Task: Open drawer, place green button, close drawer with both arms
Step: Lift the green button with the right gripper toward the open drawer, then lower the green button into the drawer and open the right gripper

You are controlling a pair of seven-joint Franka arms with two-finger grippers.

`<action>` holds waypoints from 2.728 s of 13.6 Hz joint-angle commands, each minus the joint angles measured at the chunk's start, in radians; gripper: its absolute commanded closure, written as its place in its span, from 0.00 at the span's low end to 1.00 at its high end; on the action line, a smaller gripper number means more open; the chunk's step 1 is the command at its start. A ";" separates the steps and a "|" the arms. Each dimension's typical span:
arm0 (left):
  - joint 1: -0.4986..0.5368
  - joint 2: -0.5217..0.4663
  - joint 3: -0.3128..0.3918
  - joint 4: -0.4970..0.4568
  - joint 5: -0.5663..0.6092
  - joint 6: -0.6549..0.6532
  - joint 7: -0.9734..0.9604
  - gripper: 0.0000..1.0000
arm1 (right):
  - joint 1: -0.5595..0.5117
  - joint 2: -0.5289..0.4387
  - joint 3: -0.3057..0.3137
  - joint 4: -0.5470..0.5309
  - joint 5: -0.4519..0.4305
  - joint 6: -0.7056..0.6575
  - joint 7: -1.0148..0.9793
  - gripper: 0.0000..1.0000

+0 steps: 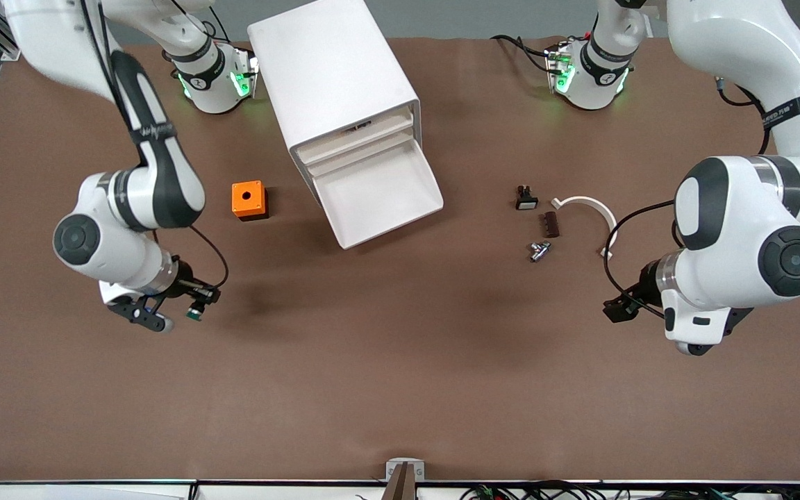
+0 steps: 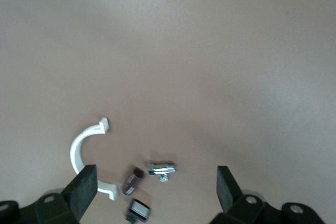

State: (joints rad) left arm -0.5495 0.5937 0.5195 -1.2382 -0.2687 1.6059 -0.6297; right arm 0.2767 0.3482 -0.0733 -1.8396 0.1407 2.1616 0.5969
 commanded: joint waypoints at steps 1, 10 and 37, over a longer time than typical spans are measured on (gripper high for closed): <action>-0.004 -0.037 0.001 -0.021 0.049 -0.003 0.138 0.00 | 0.134 -0.086 -0.008 -0.033 0.014 -0.045 0.240 1.00; -0.003 -0.038 -0.098 -0.105 0.036 0.052 0.274 0.00 | 0.519 -0.060 -0.010 -0.033 0.020 0.062 0.999 1.00; -0.069 -0.041 -0.248 -0.313 0.037 0.299 0.214 0.00 | 0.668 0.086 -0.011 -0.024 0.013 0.104 1.216 0.00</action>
State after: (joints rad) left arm -0.6054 0.5573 0.2795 -1.5340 -0.2430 1.8879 -0.3785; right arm 0.9242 0.4351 -0.0724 -1.8765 0.1446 2.2822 1.8087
